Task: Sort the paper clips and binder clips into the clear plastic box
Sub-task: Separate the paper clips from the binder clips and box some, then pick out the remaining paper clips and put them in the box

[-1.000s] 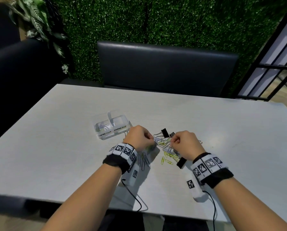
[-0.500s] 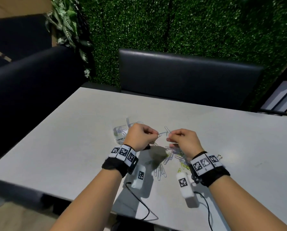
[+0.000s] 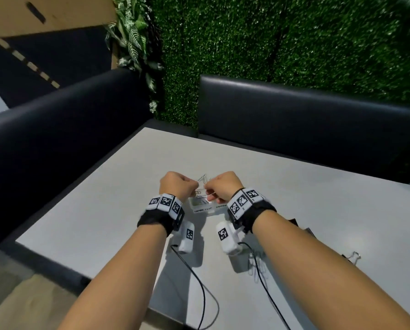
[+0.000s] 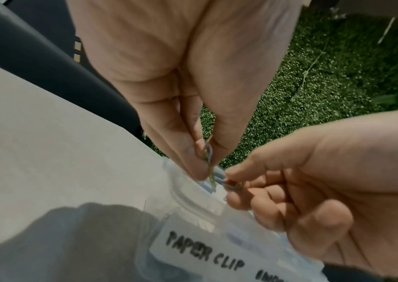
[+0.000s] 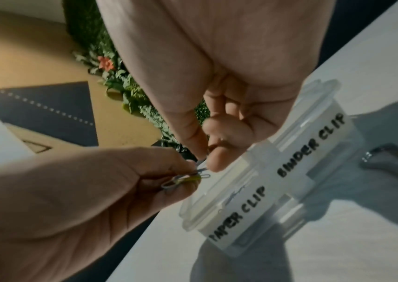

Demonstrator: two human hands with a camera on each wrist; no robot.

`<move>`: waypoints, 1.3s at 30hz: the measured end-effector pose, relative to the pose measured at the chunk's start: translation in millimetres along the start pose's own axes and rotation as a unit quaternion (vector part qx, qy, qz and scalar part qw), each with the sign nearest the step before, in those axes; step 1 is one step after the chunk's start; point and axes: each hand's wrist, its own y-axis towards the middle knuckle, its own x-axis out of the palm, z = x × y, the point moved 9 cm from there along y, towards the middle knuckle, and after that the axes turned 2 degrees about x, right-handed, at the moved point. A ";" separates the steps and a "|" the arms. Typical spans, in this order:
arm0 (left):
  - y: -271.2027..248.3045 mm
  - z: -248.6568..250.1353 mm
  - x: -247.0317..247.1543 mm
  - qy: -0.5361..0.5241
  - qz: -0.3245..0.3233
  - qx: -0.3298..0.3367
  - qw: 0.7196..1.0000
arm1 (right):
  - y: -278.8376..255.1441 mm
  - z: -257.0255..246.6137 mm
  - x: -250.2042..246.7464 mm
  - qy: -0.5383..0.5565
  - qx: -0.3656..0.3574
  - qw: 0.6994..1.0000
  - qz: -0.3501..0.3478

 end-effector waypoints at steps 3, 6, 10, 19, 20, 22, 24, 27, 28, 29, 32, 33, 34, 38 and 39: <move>-2.1 -3.2 4.1 0.039 0.007 0.010 0.999 | 3.7 -0.3 8.0 -0.063 -0.001 0.998 0.006; -5.0 4.2 4.9 0.061 0.008 0.032 0.998 | -1.4 -3.4 6.7 -0.095 -0.016 0.995 0.000; -20.1 28.9 9.0 0.072 0.004 0.100 0.992 | -17.5 -4.7 -28.9 -0.109 -0.065 0.991 0.031; -110.1 100.4 172.6 0.187 -0.287 0.290 0.894 | -63.5 102.1 -206.9 -0.330 -0.007 0.934 0.134; -116.2 104.1 193.6 0.223 -0.312 0.300 0.873 | -68.0 115.4 -212.4 -0.358 0.008 0.928 0.101; -124.6 109.1 226.8 0.279 -0.346 0.315 0.839 | -76.1 133.6 -210.8 -0.406 0.020 0.913 0.035; -128.6 111.1 248.1 0.314 -0.361 0.320 0.818 | -77.8 142.4 -208.6 -0.418 0.012 0.908 0.015; -128.9 109.5 261.6 0.340 -0.361 0.329 0.804 | -69.8 147.5 -208.0 -0.436 -0.013 0.899 0.022; -129.6 109.4 262.5 0.335 -0.362 0.332 0.804 | -67.4 148.3 -206.4 -0.448 -0.019 0.894 0.018; -129.8 109.4 262.2 0.325 -0.361 0.332 0.809 | -66.2 148.7 -204.7 -0.458 -0.026 0.888 0.014; -124.7 108.1 256.6 0.298 -0.354 0.325 0.825 | -69.1 149.1 -207.0 -0.456 -0.023 0.890 0.003; -121.2 107.0 254.2 0.293 -0.353 0.321 0.829 | -70.5 149.5 -213.1 -0.443 -0.016 0.897 0.010; -118.0 104.9 252.6 0.289 -0.354 0.316 0.832 | -70.2 149.6 -222.4 -0.423 -0.009 0.906 0.025; -106.8 97.6 249.3 0.261 -0.351 0.292 0.851 | -63.8 153.2 -257.0 -0.391 0.027 0.913 0.110; -105.2 96.4 249.0 0.253 -0.350 0.285 0.856 | -62.0 156.4 -260.6 -0.397 0.041 0.909 0.118</move>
